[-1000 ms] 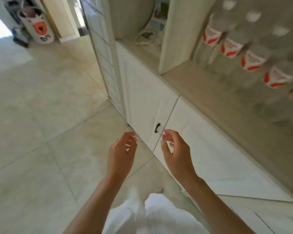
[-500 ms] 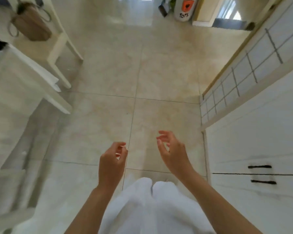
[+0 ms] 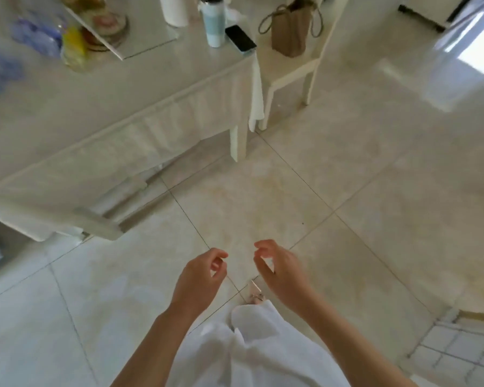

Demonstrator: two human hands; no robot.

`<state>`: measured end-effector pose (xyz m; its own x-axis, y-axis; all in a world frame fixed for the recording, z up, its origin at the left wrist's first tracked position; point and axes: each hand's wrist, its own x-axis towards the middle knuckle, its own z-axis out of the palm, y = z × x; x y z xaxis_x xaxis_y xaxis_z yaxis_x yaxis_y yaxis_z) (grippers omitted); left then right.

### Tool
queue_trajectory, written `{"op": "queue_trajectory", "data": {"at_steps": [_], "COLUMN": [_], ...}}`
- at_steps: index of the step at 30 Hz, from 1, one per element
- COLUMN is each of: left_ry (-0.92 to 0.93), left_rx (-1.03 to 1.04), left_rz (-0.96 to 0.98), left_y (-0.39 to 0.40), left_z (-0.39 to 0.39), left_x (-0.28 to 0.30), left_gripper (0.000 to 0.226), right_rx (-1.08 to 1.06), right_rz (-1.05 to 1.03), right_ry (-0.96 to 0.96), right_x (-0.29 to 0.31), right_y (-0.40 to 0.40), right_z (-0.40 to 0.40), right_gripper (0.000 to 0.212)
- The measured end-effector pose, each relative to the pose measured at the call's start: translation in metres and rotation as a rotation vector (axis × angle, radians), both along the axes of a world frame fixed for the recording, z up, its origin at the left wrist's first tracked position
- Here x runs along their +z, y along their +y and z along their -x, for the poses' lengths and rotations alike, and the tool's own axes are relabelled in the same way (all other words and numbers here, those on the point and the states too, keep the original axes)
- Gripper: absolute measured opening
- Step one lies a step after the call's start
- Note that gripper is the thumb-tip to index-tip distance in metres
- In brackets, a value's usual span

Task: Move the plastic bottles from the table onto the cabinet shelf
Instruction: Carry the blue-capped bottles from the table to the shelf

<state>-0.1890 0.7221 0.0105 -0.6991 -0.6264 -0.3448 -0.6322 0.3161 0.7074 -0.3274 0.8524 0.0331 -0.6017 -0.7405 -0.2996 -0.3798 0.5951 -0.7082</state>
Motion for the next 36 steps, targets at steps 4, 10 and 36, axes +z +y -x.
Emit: {"op": "queue_trajectory", "data": {"at_steps": [4,10,36], "left_ry": [-0.025,-0.046,-0.043], "left_rx": [0.116,0.32,0.705], "left_rz": [0.029,0.04,0.021], "left_y": [-0.024,-0.067,-0.455], "left_z": [0.015,0.016,-0.062], "left_x": [0.008,0.012,0.025], "left_gripper": [0.018,0.016,0.015], "right_rx": [0.179,0.415,0.722], "right_rz": [-0.017,-0.027,-0.017], "right_ry": [-0.005,0.026,-0.078], "right_x": [0.003,0.001,0.018], "right_y": [-0.045,-0.12,-0.557], "right_z": [0.037,0.068,-0.008], "right_gripper": [0.028,0.029,0.029]}}
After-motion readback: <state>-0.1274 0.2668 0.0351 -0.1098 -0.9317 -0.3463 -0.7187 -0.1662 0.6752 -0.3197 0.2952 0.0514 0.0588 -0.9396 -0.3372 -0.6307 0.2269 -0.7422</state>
